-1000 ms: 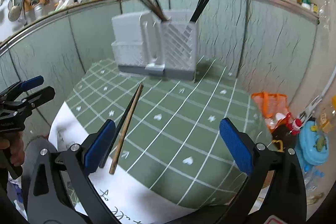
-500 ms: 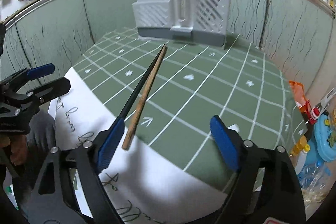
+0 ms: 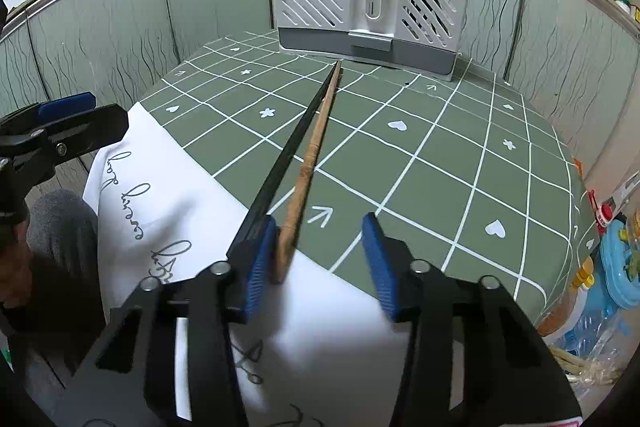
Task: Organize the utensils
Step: 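Grasp the wooden chopstick with the right tool while the left tool approaches the black chopstick, then grasp the last black chopstick with the left tool while the right tool holds the wooden one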
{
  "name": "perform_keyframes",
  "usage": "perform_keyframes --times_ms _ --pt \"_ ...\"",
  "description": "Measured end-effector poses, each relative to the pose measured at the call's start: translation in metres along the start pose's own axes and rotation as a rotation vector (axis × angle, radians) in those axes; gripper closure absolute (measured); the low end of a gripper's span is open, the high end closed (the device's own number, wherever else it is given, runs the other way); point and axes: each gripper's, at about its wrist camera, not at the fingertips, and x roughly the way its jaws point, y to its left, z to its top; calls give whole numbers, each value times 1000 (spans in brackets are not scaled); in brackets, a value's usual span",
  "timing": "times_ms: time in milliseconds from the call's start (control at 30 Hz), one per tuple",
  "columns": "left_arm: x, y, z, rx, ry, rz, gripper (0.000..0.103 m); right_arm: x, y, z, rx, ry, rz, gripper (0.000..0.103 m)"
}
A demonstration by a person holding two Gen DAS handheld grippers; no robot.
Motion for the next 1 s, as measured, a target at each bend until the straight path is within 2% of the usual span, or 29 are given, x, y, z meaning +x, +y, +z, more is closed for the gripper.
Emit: perform_keyframes --times_ms 233,633,1000 --pt "-2 8 -6 3 13 17 4 0 3 -1 23 -3 8 94" --pt "-1 13 -14 5 40 25 4 -3 -20 1 110 -4 0 96" --pt "12 -32 -9 60 30 -3 4 -20 -56 -1 159 -18 -41 96"
